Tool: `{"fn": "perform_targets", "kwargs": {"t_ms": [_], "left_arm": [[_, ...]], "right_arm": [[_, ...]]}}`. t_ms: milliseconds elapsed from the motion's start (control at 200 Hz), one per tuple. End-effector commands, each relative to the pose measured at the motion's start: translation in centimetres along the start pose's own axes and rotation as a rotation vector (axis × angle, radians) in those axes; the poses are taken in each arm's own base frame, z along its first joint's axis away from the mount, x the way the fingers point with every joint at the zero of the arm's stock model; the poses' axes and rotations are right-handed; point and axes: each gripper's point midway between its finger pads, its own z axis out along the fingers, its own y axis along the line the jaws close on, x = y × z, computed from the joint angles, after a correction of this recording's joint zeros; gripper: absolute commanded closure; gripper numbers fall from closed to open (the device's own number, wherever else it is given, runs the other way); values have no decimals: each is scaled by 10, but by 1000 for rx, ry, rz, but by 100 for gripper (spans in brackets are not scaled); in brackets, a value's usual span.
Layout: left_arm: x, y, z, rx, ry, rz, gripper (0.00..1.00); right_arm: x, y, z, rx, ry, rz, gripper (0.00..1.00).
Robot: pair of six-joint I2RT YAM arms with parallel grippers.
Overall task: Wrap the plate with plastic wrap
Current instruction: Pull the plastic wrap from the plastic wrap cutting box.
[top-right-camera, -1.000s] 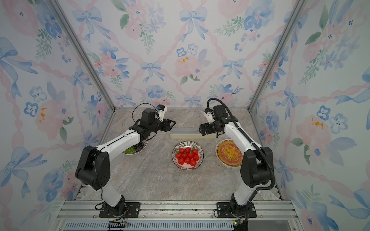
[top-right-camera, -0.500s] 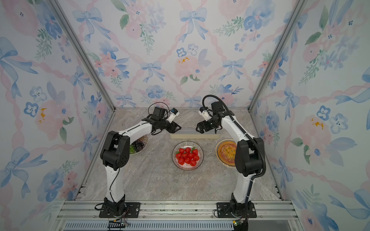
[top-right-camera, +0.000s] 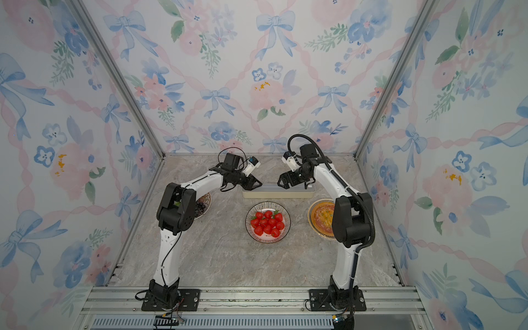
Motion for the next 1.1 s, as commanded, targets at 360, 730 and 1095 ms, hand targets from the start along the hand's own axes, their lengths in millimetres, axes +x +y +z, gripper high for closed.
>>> {"fn": "perform_targets", "kwargs": {"t_ms": [360,730,1095], "left_arm": [[4,-8,3,64,9,20,100],[-29,-21,-25,76,-60,60,100],[-34,-26,-36,68,-71,68,100]], "right_arm": [[-12,12,26,-58,46,-123,7],[-16,16,51,-55,96,-201,8],[-18,29,78,-79,151,-227,10]]}}
